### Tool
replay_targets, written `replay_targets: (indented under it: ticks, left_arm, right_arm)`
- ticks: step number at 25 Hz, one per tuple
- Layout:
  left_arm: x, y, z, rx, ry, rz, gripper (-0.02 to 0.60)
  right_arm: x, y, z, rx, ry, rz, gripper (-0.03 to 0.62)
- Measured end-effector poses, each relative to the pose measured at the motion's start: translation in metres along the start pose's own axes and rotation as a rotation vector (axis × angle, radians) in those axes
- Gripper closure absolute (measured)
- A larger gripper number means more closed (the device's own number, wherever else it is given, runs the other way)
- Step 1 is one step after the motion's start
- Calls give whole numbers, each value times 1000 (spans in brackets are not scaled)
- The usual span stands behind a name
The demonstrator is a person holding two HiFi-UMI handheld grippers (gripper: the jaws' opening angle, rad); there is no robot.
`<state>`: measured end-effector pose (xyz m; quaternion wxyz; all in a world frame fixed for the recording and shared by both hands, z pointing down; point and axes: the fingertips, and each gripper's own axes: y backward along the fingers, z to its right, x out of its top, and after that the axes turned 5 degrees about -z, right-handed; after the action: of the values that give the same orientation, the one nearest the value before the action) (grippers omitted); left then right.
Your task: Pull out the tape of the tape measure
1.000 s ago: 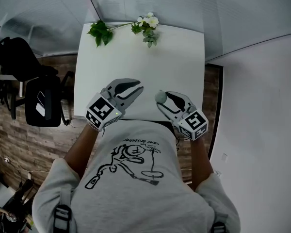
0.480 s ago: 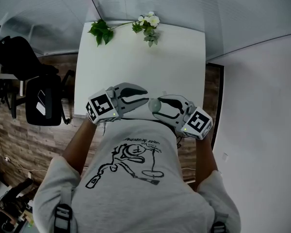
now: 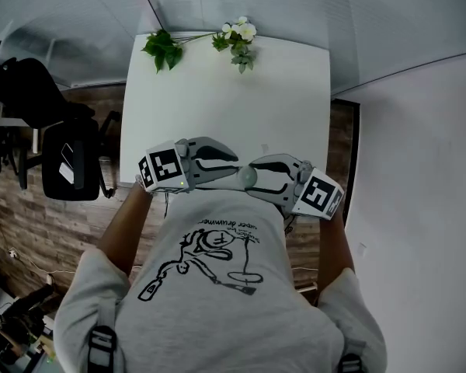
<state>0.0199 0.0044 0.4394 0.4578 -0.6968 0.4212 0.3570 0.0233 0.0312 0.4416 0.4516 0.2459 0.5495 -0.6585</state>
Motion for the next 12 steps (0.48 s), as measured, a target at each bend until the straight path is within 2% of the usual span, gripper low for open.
replay_targets:
  ticks: [4,8,10,12]
  left_arm:
    - [-1,-2,9,-47,-6,1,531]
    - [-4,-5,17,-97,-14,-14,554]
    - [-3,-5,17,-108,3,-4,554]
    - [-1,-4,14,-103,41,13,558]
  right_arm:
    - [-3,2,-5,44,53,-18,373]
    - [-3,1,-10,90,12,6,373]
    - [-5,2,-9,113,25,4,373]
    - [-3,3,-7,114,-24,31,372]
